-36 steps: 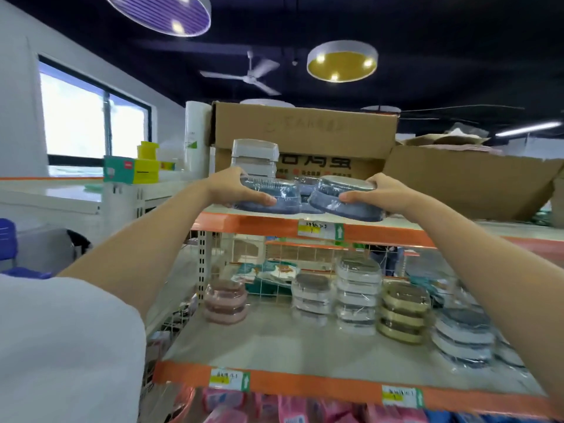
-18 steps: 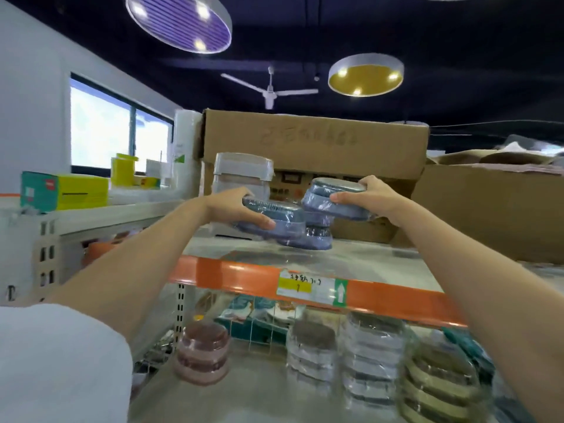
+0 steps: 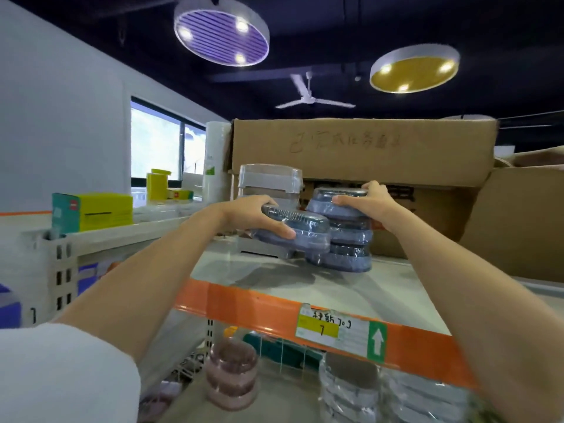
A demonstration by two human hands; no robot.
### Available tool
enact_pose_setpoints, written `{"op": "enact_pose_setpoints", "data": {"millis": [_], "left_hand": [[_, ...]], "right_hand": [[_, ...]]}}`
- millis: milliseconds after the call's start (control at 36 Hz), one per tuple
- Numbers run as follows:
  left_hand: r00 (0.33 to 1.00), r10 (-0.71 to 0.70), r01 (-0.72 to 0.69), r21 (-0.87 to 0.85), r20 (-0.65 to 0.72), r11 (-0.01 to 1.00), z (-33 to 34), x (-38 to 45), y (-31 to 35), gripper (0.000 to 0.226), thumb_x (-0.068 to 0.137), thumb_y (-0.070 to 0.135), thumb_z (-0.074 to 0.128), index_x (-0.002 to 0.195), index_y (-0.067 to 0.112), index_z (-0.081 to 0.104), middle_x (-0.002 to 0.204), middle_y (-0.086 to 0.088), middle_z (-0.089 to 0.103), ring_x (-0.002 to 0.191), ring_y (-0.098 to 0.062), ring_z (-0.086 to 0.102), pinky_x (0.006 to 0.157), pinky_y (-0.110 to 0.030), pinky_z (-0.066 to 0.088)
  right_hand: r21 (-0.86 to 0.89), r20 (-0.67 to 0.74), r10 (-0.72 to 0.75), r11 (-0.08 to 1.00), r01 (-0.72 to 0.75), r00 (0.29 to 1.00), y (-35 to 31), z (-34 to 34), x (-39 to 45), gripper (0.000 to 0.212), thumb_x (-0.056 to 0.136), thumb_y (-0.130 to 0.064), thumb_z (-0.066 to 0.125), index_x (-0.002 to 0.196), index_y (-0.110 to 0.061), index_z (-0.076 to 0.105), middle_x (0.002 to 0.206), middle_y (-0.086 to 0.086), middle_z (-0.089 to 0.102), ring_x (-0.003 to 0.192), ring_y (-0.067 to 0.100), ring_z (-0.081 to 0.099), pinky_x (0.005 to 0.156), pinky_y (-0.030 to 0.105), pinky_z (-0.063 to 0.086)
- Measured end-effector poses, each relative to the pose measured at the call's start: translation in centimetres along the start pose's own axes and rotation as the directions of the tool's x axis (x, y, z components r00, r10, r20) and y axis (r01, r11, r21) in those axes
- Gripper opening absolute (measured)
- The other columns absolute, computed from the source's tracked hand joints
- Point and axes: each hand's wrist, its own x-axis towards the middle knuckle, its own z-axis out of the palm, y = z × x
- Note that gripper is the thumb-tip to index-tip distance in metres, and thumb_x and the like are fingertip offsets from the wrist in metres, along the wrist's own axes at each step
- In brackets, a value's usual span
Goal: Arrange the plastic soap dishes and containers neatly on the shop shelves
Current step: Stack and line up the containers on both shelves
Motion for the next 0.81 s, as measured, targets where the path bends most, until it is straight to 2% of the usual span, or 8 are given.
{"op": "enact_pose_setpoints", "data": {"millis": [83, 222, 306, 389, 500, 611, 722, 806], "left_hand": [[1.0, 0.004, -0.004, 0.002, -0.003, 1.0, 0.1, 0.1, -0.1, 0.058, 0.074, 0.043, 0.076, 0.119, 0.021, 0.047, 0.12, 0.004, 0.054, 0.109, -0.016, 0.054, 0.099, -0.036, 0.046], [0.999, 0.024, -0.024, -0.005, 0.021, 1.0, 0.4, 0.2, -0.2, 0.031, 0.077, 0.038, 0.075, 0.086, 0.031, 0.046, 0.091, 0.009, 0.049, 0.08, -0.005, 0.048, 0.071, -0.018, 0.04], [0.999, 0.027, -0.028, 0.017, 0.018, 0.999, 0.7, 0.2, 0.2, 0.049, 0.064, 0.053, 0.079, 0.096, 0.029, 0.051, 0.113, -0.006, 0.06, 0.099, -0.021, 0.058, 0.088, -0.033, 0.048], [0.999, 0.043, -0.044, 0.033, 0.034, 0.999, 1.0, 0.4, 0.5, 0.078, 0.054, 0.062, 0.081, 0.114, 0.021, 0.049, 0.121, -0.007, 0.058, 0.105, -0.021, 0.058, 0.09, -0.034, 0.049], [0.996, 0.071, -0.071, 0.005, 0.058, 0.997, 1.9, 0.5, 1.3, 0.07, 0.061, 0.058, 0.08, 0.112, 0.021, 0.05, 0.117, -0.007, 0.06, 0.099, -0.02, 0.058, 0.086, -0.033, 0.05], [0.991, 0.104, -0.104, -0.003, 0.088, 0.995, 3.3, 0.4, 2.5, 0.06, 0.059, 0.063, 0.077, 0.101, 0.027, 0.052, 0.104, 0.003, 0.05, 0.083, -0.008, 0.051, 0.071, -0.019, 0.041], [0.99, 0.109, -0.114, 0.053, 0.088, 0.992, 4.9, 1.1, 4.0, 0.104, 0.053, 0.072, 0.075, 0.136, 0.018, 0.04, 0.127, 0.004, 0.044, 0.107, -0.013, 0.047, 0.088, -0.029, 0.042], [0.984, 0.133, -0.141, 0.065, 0.121, 0.988, 6.3, 1.2, 5.7, 0.098, 0.043, 0.079, 0.073, 0.119, 0.024, 0.047, 0.111, 0.005, 0.046, 0.095, -0.009, 0.047, 0.081, -0.027, 0.041]], "right_hand": [[0.056, 0.003, 0.024, 0.998, -0.024, 1.0, 0.5, 0.4, 0.6, 0.1, 0.069, -0.057, 0.077, 0.144, -0.008, 0.031, 0.145, 0.011, 0.035, 0.128, 0.03, 0.043, 0.101, 0.044, 0.044], [0.108, 0.014, 0.038, 0.993, -0.039, 0.999, 1.1, 0.2, 0.8, 0.096, 0.074, -0.054, 0.074, 0.145, -0.008, 0.028, 0.141, 0.012, 0.043, 0.116, 0.027, 0.05, 0.08, 0.035, 0.042], [0.12, 0.035, 0.033, 0.992, -0.037, 0.999, 1.4, 0.2, 0.6, 0.095, 0.076, -0.053, 0.072, 0.147, -0.009, 0.025, 0.14, 0.012, 0.044, 0.106, 0.023, 0.05, 0.08, 0.036, 0.042], [0.102, 0.039, 0.033, 0.994, -0.036, 0.999, 1.5, -0.2, 0.2, 0.103, 0.072, -0.059, 0.073, 0.148, -0.01, 0.023, 0.146, 0.012, 0.039, 0.124, 0.028, 0.047, 0.098, 0.041, 0.044], [0.029, 0.014, 0.008, 1.0, -0.008, 1.0, 2.3, -1.6, -1.1, 0.107, 0.072, -0.062, 0.071, 0.149, -0.007, 0.021, 0.154, 0.011, 0.028, 0.137, 0.03, 0.034, 0.111, 0.045, 0.034], [-0.069, -0.038, -0.038, 0.997, 0.035, 0.999, 3.6, -3.4, -3.2, 0.099, 0.077, -0.06, 0.069, 0.148, -0.007, 0.026, 0.152, 0.01, 0.029, 0.136, 0.027, 0.035, 0.11, 0.04, 0.035], [-0.162, -0.008, -0.04, 0.986, 0.039, 0.999, 5.0, -5.0, -5.5, 0.093, 0.079, -0.061, 0.065, 0.147, -0.008, 0.031, 0.148, 0.01, 0.038, 0.132, 0.026, 0.04, 0.103, 0.036, 0.038], [-0.256, 0.044, -0.042, 0.965, 0.052, 0.998, 6.0, -5.6, -7.4, 0.083, 0.083, -0.06, 0.061, 0.143, -0.008, 0.038, 0.144, 0.01, 0.045, 0.128, 0.025, 0.045, 0.102, 0.034, 0.038]]}}
